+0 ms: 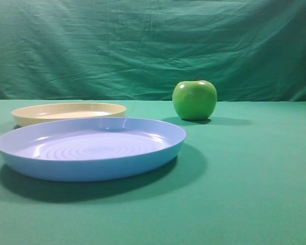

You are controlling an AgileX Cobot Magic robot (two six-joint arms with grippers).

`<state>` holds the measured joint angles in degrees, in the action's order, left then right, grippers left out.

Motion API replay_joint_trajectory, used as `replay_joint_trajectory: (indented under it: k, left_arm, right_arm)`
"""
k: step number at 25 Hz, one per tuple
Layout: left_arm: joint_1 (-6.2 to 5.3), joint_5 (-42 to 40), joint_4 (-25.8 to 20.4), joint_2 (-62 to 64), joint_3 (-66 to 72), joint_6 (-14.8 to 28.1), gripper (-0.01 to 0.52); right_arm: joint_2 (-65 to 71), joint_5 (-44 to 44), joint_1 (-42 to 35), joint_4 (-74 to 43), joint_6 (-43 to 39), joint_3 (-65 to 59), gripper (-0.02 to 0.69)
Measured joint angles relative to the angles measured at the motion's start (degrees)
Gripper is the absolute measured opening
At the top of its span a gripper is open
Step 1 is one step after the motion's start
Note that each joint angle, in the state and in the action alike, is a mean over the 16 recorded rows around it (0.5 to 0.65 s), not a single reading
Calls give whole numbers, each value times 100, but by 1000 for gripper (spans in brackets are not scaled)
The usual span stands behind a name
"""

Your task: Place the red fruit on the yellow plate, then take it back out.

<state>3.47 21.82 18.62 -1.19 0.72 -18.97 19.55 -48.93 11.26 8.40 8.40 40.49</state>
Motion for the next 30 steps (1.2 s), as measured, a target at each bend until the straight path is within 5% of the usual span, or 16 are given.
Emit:
replay_joint_trajectory:
  k: [16,30]
  left_arm:
    - [0,0,0,0,0,0,0]
    - [0,0,0,0,0,9,0]
  right_arm:
    - [-1825,2516,-1010,-438,-9,-3280,0]
    - [-2019,2843,-1114,-375,-9,-4200,0]
